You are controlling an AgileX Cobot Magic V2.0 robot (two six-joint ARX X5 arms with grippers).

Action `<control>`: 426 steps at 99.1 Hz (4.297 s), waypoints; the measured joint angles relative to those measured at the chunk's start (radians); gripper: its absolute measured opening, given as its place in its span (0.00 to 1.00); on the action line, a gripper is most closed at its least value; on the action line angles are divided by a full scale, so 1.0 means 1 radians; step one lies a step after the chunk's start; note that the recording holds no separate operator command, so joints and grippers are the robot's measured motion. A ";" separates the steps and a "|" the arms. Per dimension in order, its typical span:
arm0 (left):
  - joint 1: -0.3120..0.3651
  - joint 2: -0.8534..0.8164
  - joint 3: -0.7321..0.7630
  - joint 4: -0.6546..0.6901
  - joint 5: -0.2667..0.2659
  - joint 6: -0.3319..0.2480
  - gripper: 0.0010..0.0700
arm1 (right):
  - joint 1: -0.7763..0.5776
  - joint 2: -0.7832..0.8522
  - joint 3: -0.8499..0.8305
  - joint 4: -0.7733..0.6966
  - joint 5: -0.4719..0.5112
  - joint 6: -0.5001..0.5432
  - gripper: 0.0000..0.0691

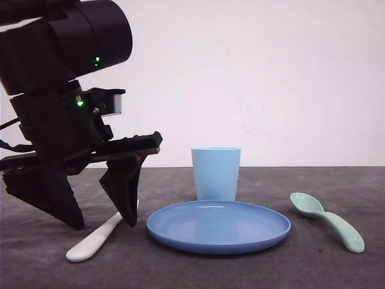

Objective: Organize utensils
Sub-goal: 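Lower the left gripper onto the white fork handle and grasp it, then lift the white fork and carry it above the blue cup, then lower the fork into the cup and open the left gripper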

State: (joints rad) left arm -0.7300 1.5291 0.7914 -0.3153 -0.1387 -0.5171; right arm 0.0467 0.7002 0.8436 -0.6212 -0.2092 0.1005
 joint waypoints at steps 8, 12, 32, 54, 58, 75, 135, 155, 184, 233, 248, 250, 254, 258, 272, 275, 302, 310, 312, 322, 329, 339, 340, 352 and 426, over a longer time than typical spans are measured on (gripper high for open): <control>0.000 0.011 0.006 -0.001 -0.013 -0.011 0.47 | 0.000 0.000 0.000 0.000 0.000 0.000 0.69; 0.000 0.013 0.006 -0.001 -0.017 -0.020 0.45 | 0.000 0.000 0.000 0.000 0.000 0.000 0.69; -0.001 0.017 0.006 0.011 -0.020 -0.048 0.25 | 0.000 0.000 0.000 0.000 0.000 0.000 0.69; -0.015 0.022 0.007 0.021 -0.018 -0.061 0.15 | 0.000 0.000 0.000 -0.015 0.000 0.000 0.69; -0.019 0.023 0.008 0.020 -0.013 -0.063 0.12 | 0.000 0.000 0.000 -0.017 0.000 0.000 0.69; -0.046 0.030 0.024 0.013 0.004 -0.071 0.08 | 0.000 0.000 0.000 -0.019 0.000 0.000 0.69; -0.066 -0.091 0.089 -0.031 -0.117 -0.029 0.06 | 0.000 0.000 0.000 -0.021 0.000 0.000 0.69; -0.066 -0.156 0.089 0.122 -0.158 0.053 0.06 | 0.000 0.000 0.000 -0.021 0.000 0.000 0.69; -0.066 -0.161 0.089 0.483 -0.199 0.206 0.06 | 0.000 0.000 0.000 0.002 0.002 0.000 0.69; -0.066 0.076 0.089 1.069 -0.171 0.334 0.06 | 0.000 0.000 0.000 0.069 0.004 0.000 0.69; -0.064 0.182 0.089 1.207 -0.151 0.339 0.06 | 0.000 0.000 0.000 0.088 0.005 0.000 0.69; -0.064 0.194 0.089 1.214 -0.151 0.339 0.06 | 0.000 0.000 0.000 0.088 0.005 0.000 0.69; -0.064 0.215 0.089 1.227 -0.151 0.340 0.06 | 0.000 0.000 0.000 0.088 0.005 0.000 0.69; -0.064 0.235 0.089 1.238 -0.151 0.341 0.06 | 0.000 0.000 0.000 0.088 0.006 0.000 0.69; -0.059 0.305 0.119 1.244 -0.150 0.341 0.06 | 0.000 0.000 0.000 0.089 0.007 -0.004 0.69; -0.056 0.319 0.129 1.246 -0.150 0.341 0.06 | 0.000 0.000 0.000 0.089 0.007 -0.008 0.69; -0.040 0.365 0.147 1.262 -0.150 0.341 0.06 | 0.010 0.000 0.000 0.089 0.022 -0.024 0.69; -0.040 0.375 0.147 1.262 -0.146 0.341 0.06 | 0.013 0.000 0.000 0.089 0.023 -0.026 0.69; -0.040 0.378 0.148 1.261 -0.144 0.341 0.06 | 0.013 0.000 0.000 0.089 0.023 -0.026 0.69; -0.043 0.395 0.148 1.246 -0.141 0.341 0.06 | 0.013 0.000 0.000 0.089 0.023 -0.026 0.69; -0.045 0.400 0.148 1.227 -0.138 0.340 0.06 | 0.014 0.000 0.000 0.089 0.023 -0.026 0.69; -0.046 0.401 0.148 1.211 -0.135 0.337 0.06 | 0.014 0.000 0.000 0.089 0.024 -0.026 0.69; -0.046 0.401 0.148 1.209 -0.135 0.336 0.06 | 0.014 0.000 0.000 0.089 0.024 -0.026 0.69; -0.046 0.402 0.148 1.177 -0.134 0.323 0.06 | 0.014 0.000 0.000 0.089 0.024 -0.026 0.69; -0.065 0.373 0.148 1.127 -0.134 0.321 0.39 | 0.014 0.001 0.000 0.089 0.026 -0.026 0.69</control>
State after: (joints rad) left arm -0.7952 1.9022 0.9398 0.8120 -0.2722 -0.1963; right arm 0.0612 0.7010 0.8436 -0.5327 -0.1837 0.0742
